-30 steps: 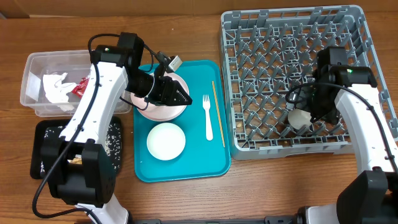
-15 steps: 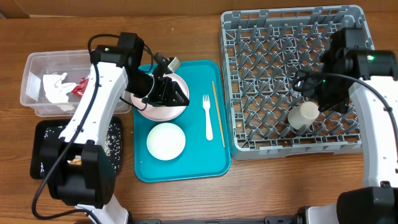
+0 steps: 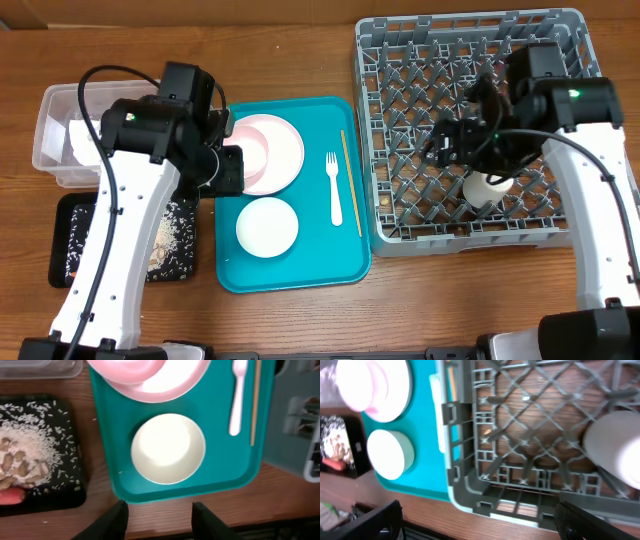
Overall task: Sort waste into correct bins and load items into the dishwasher
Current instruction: 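Grasp the white bowl on the teal tray with the left gripper and lift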
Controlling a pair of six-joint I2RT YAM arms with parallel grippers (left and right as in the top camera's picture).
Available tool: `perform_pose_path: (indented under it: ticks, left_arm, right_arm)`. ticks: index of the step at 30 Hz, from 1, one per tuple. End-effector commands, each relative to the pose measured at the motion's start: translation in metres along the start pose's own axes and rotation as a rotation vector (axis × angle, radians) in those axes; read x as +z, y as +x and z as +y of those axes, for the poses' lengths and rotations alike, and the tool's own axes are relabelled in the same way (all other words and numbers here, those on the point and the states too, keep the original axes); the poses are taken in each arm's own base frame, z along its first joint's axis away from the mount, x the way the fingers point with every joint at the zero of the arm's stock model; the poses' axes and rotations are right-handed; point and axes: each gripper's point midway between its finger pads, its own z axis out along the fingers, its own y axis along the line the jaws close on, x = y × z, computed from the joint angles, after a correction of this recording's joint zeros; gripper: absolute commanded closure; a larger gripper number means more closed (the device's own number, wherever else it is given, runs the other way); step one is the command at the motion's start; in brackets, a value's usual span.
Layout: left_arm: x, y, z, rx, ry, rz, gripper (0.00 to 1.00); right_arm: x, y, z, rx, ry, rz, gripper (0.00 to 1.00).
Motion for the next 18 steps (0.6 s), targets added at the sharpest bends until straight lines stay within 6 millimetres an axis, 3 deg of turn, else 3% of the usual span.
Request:
perform_pose_path:
  ticks: [1,2,4,5,7,8,18]
  left_arm:
    - [0.023,0.012,0.01,-0.031,-0.078,0.061,0.52]
    - [0.03,0.016,0.012,-0.032,-0.081,0.076,0.34]
    - [0.044,0.024,0.015,-0.037,-0.088,0.113,0.09]
    - [0.051,0.028,0.016,-0.039,-0.084,0.129,0.09]
    - [0.063,0.037,0.016,-0.052,-0.075,0.162,0.3]
    - [0.068,0.04,0.016,-0.062,-0.07,0.174,0.32]
    - [0.118,0.057,0.025,-0.121,-0.079,0.195,0.33]
  right_arm:
    - [-0.003,0.003,0.017,-0.064,-0.031,-0.013,0.0]
    - [-0.003,0.003,0.02,-0.073,-0.032,-0.012,0.0]
    - [-0.002,0.003,0.022,-0.082,-0.034,-0.013,0.0]
    - [-0.001,0.002,0.023,-0.087,-0.034,-0.014,0.0]
    - [-0.001,0.002,0.023,-0.087,-0.034,-0.018,0.0]
    - [-0.001,0.002,0.023,-0.087,-0.033,-0.018,0.0]
    - [-0.001,0.002,0.023,-0.086,-0.033,-0.015,0.0]
